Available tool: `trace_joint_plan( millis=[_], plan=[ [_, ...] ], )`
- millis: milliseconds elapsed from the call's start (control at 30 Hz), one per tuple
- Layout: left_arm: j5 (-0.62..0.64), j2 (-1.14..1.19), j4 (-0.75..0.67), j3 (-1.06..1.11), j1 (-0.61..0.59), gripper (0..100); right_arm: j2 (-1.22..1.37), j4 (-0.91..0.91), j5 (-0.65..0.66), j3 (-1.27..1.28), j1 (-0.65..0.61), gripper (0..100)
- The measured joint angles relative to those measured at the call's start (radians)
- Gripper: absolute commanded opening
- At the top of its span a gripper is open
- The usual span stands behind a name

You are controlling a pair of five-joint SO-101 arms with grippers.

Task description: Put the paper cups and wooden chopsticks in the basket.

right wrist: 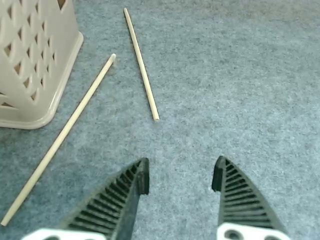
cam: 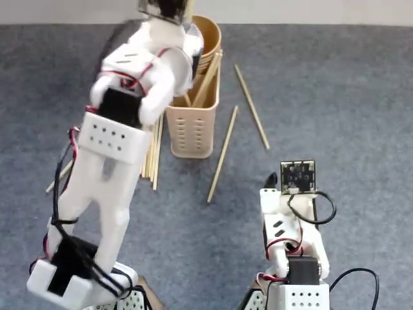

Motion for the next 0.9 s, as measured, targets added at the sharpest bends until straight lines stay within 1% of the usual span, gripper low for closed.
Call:
trace_joint_plan(
  millis=[133, 233, 433, 600, 700, 767, 900],
  plan=[
    [0.0, -0.078, -0.206, 0.209, 0.006, 1, 0.0, 0.0, 0.0, 0.0, 0.0, 21.4],
    [0.0, -0.084, -0.278, 0.282, 0.005, 5, 0.0, 0.0, 0.0, 0.0, 0.0, 21.4],
    [0.0, -0.092, -0.302, 0.365, 0.005, 17, 0.0, 0.0, 0.0, 0.0, 0.0, 21.4],
    [0.0, -0.175, -0.302, 0.437, -0.025, 19, 0.0, 0.0, 0.0, 0.0, 0.0, 21.4],
    [0.0, -0.244, -0.302, 0.451, -0.095, 18, 0.0, 0.0, 0.0, 0.0, 0.0, 21.4],
    [0.0, -0.287, -0.293, 0.451, -0.173, 15, 0.0, 0.0, 0.0, 0.0, 0.0, 21.4],
    [0.0, -0.325, -0.195, 0.451, -0.413, 12, 0.0, 0.0, 0.0, 0.0, 0.0, 21.4]
  ],
)
